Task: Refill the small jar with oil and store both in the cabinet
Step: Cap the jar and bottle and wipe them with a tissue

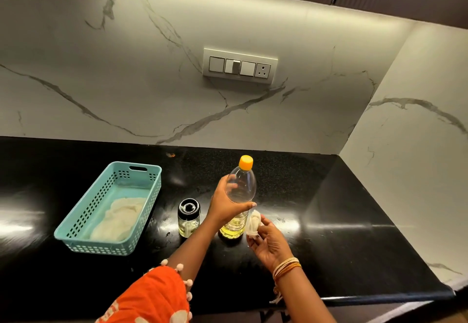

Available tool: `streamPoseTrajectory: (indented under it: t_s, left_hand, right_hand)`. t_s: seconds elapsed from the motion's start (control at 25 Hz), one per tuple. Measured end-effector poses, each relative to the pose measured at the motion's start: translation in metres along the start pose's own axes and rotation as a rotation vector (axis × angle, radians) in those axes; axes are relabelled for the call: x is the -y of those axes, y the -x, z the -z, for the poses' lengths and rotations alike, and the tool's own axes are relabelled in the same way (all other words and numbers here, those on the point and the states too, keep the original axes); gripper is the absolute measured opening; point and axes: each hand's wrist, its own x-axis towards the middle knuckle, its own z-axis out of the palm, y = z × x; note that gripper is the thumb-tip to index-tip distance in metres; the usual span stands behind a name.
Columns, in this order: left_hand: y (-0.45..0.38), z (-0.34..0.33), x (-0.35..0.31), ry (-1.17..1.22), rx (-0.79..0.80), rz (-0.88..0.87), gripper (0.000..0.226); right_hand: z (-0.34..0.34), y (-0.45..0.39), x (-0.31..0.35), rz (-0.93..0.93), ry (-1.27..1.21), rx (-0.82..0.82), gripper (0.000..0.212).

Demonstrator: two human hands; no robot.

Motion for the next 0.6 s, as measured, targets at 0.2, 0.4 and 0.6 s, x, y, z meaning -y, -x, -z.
streamPoseTrajectory:
  t_s: [0.2, 0.4, 0.6]
  left_hand:
    - [-0.001, 0.013, -0.036, -0.057, -0.040, -0.162, 0.089]
    - [0.001, 0.027, -0.074, -0.078, -0.141, -0.243, 0.070]
    - [0.023, 0.030, -0.081, -0.164, -0.286, -0.348, 0.048]
  right_hand:
    - [-0.015, 0.010, 0.023, 0.146, 0.044, 0.127, 0.036]
    - [-0.031, 0.029, 0.040, 0.305, 0.075, 0.276, 0.016]
    - [-0.043, 0.044, 0.042, 0.391, 0.098, 0.324, 0.013]
